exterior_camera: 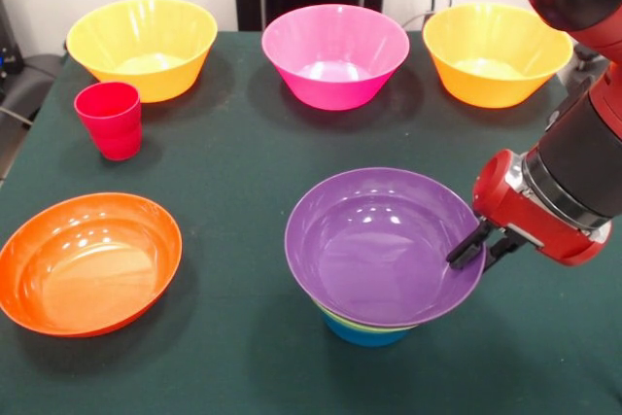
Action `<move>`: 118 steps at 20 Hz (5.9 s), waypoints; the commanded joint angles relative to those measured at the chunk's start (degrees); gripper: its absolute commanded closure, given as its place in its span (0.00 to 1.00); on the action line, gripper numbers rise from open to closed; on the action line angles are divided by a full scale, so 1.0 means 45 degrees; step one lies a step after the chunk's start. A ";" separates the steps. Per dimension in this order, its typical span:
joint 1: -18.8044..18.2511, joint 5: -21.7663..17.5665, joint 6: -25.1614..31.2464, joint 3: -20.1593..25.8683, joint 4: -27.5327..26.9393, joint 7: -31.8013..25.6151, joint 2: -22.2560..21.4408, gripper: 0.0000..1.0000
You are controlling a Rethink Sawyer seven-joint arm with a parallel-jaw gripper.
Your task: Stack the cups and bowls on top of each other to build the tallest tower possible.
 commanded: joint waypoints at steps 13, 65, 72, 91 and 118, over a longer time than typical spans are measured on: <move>-0.0022 -0.1153 -0.0906 0.1641 0.1305 0.0360 0.0447 1.00; 0.0963 -0.2674 -0.2537 0.3643 0.4267 0.0210 -0.1099 1.00; 0.0857 -0.2648 -0.2455 0.3612 0.4055 0.0172 -0.1023 1.00; 0.0610 -0.2556 -0.2097 0.3423 0.3430 0.0202 -0.0757 0.00; 0.0156 -0.2004 -0.1188 0.3581 0.2288 0.0249 -0.0716 0.00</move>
